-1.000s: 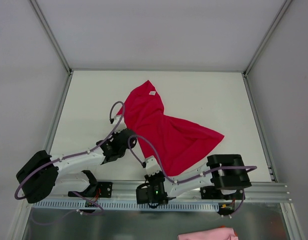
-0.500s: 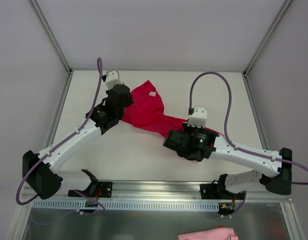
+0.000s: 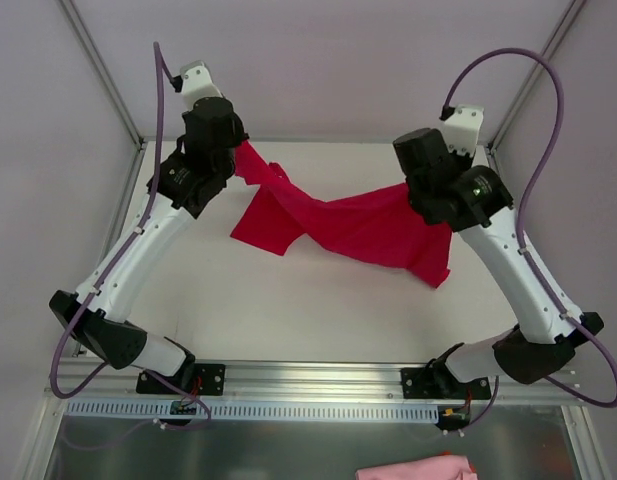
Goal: Fold and stack the t-shirts
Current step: Flatten out the tshirt
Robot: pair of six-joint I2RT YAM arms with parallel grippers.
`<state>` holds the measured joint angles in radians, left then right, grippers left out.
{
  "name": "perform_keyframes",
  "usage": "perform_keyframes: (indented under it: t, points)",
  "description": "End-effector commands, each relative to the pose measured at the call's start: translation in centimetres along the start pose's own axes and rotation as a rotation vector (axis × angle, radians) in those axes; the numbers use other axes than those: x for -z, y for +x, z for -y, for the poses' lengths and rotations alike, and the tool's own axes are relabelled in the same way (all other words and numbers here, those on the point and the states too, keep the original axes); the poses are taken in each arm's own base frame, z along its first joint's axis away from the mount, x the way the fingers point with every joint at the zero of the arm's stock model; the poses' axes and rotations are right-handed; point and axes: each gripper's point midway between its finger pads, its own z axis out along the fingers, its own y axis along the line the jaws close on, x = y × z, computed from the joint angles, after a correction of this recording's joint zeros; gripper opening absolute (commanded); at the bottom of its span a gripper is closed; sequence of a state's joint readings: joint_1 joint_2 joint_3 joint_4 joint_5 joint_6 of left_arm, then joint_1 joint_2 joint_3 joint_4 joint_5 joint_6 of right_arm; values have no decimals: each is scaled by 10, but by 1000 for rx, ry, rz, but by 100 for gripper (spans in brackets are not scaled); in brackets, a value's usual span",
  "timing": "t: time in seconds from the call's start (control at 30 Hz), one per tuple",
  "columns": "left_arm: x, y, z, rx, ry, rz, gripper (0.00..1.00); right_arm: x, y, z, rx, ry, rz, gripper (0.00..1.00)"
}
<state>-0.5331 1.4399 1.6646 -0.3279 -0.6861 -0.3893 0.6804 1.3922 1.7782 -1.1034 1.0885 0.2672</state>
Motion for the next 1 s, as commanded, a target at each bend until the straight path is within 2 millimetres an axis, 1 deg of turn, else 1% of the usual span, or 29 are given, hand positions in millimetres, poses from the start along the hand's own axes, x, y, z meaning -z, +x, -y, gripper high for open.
perform_keyframes:
  t: [0.0,0.03,0.07,0.1,0.13,0.2,0.23,0.3,0.33,0.37,0.4,0.43,0.47,0.5,0.53,0.57,0.6,0.63,0.67,0.7,0.73,0.77,0.8,0.83,0.9,0.93,0.97]
  points:
    - [3,-46,-9,-7,-29,98,0,-2,-56,30,102,67,83,1]
    - [6,-57,-6,19,-11,126,0,4,-78,37,44,60,119,1]
    - [8,-61,0,25,29,134,0,3,-88,41,31,68,138,1]
    - [11,-71,6,42,60,161,0,4,-97,49,80,94,154,1]
    - [17,-79,6,50,76,174,0,10,-110,56,51,95,183,1]
    - [26,-87,11,72,121,176,0,16,-116,60,32,56,201,1]
    - [37,-92,10,93,146,177,0,25,-116,72,-3,26,210,1]
    - [54,-97,11,119,207,181,0,33,-106,68,-10,-57,210,1]
    - [73,-97,6,128,246,190,0,48,-110,85,-79,-94,258,1]
    - [84,-101,7,140,283,206,0,45,-93,75,-35,-123,245,1]
    - [94,-94,6,132,306,195,0,50,-88,74,-40,-172,252,1]
    - [123,-104,8,136,371,227,0,59,-86,86,-81,-209,273,1]
    - [137,-103,11,121,405,230,0,59,-78,81,-65,-245,264,1]
    - [148,-105,7,118,398,241,0,62,-73,85,-71,-256,263,1]
    - [166,-111,4,108,434,258,0,65,-69,88,-77,-271,264,1]
    - [181,-107,13,103,499,238,0,74,-68,100,-109,-300,291,1]
    - [188,-102,12,90,522,219,0,73,-58,94,-86,-333,287,1]
    - [201,-102,13,94,582,212,0,78,-57,96,-97,-358,304,1]
    - [210,-100,17,88,635,204,0,82,-56,100,-84,-380,321,1]
    - [220,-97,18,82,688,191,0,91,-54,104,-89,-437,351,1]
    - [231,-95,23,71,758,178,0,96,-54,108,-87,-460,368,1]
    - [236,-92,26,59,792,170,0,105,-54,112,-71,-510,393,1]
    - [242,-93,27,59,825,171,0,109,-56,116,-74,-520,406,1]
    - [253,-96,29,61,886,180,0,116,-63,126,-90,-529,427,1]
    - [262,-100,31,60,934,193,0,127,-72,135,-100,-559,476,1]
    - [267,-106,32,62,951,207,0,136,-80,145,-124,-568,507,1]
    - [271,-113,32,61,968,223,0,139,-84,147,-116,-576,523,1]
